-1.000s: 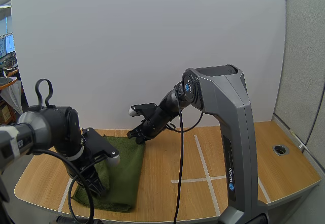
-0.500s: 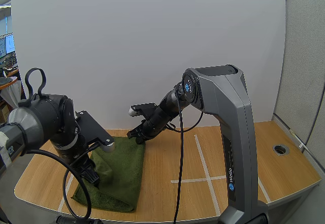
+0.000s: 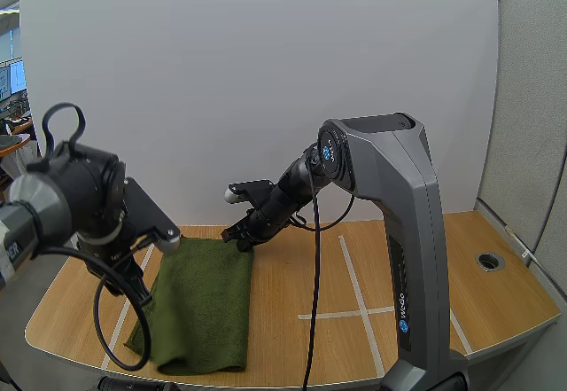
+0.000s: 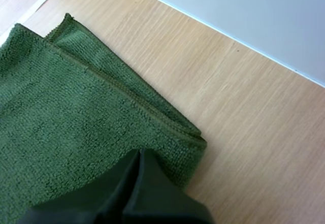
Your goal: Fold the towel
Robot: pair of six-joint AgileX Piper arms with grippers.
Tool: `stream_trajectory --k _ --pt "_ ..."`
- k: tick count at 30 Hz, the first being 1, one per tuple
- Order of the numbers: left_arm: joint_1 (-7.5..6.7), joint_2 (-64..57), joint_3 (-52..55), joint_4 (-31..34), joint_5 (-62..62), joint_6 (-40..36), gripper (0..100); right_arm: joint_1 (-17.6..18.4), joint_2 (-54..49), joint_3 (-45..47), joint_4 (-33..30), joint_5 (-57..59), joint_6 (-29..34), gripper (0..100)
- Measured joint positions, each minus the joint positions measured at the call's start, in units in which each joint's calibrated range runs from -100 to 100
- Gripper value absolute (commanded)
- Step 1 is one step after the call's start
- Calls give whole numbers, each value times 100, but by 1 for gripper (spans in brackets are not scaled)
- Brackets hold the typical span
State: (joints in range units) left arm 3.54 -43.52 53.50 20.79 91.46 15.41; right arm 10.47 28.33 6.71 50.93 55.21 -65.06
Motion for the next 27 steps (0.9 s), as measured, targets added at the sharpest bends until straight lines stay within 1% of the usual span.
stream_trajectory --k 5,10,11,13,14,16,21,23,26,27 --pt "0 0 -291 -53 295 -57 75 0 0 0 0 0 0 0" --pt "0 15 -318 -690 275 77 74 0 0 0 0 0 0 0" --pt "0 15 -318 -727 250 103 74 0 0 0 0 0 0 0" --pt "0 124 -226 -1078 -91 221 74 0 0 0 0 0 0 0" --pt "0 219 -138 -1136 -323 262 74 0 0 0 0 0 0 0" --pt "0 389 -14 -1135 -521 285 74 0 0 0 0 0 0 0" --pt "62 618 153 -1135 -803 296 74 0 0 0 0 0 0 0" --pt "147 750 201 -1135 -1041 305 74 0 0 0 0 0 0 0" --pt "526 964 218 -1110 -1582 388 74 0 -53 0 -9 0 0 0" --pt "582 998 218 -1110 -1635 426 74 0 -66 0 -9 0 0 0"
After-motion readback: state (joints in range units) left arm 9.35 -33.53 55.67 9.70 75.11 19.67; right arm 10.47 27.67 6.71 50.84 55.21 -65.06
